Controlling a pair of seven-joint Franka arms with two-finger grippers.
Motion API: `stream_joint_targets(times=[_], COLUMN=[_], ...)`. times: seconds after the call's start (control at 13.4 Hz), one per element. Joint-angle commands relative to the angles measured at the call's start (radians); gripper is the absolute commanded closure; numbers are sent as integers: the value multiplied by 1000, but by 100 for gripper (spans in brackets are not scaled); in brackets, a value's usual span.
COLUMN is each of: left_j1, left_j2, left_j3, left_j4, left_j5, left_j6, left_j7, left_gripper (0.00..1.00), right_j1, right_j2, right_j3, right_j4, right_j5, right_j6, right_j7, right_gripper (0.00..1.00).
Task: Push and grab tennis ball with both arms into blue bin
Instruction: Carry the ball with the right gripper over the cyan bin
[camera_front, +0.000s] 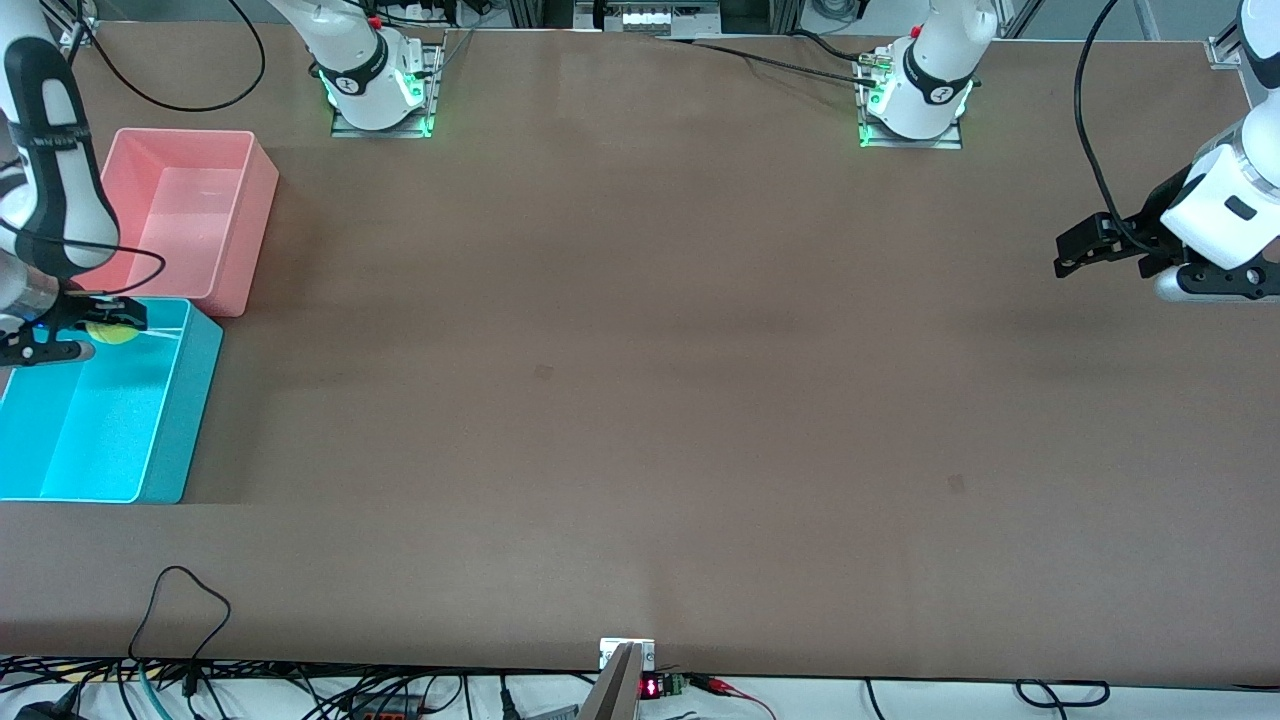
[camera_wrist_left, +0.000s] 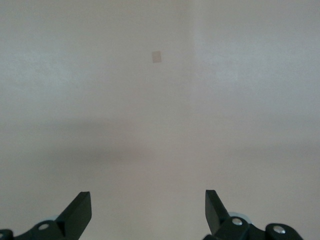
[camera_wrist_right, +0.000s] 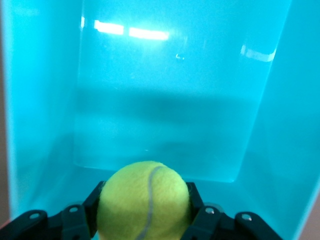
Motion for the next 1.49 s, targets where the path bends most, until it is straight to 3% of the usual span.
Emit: stream_joint_targets(times=[0.0, 0.07, 0.37, 0.6, 0.67, 0.82, 1.19, 1.41], left_j1=[1, 2, 1, 1, 1, 1, 1, 1], left_j2=[-11, -11, -11, -9, -11, -9, -9, -9], left_j3=[0, 0, 0, -1, -1, -1, -1, -1], left_j4=[9, 9, 9, 9, 9, 9, 9, 9], left_j5=[-8, -8, -8, -8, -8, -9, -9, -9], left_j6=[-24, -24, -22, -22, -22, -21, -17, -17], left_j7=[1, 1, 1, 1, 1, 1, 0, 1], left_gripper=[0, 0, 0, 0, 0, 0, 0, 0], right_j1=[-7, -9, -13, -21, -21, -21, -18, -13], right_j2=[29, 42, 79, 100, 103, 108, 96, 34], right_j3=[9, 9, 9, 9, 9, 9, 11, 20], right_j4=[26, 26, 26, 26, 26, 26, 26, 28], right_j5=[-13, -12, -10, -7, -8, -8, -5, -1], right_j6=[13, 27, 43, 71, 76, 86, 94, 90], right_j7=[-5, -5, 4, 4, 4, 3, 4, 3], right_gripper=[99, 97, 64, 52, 43, 2, 0, 0])
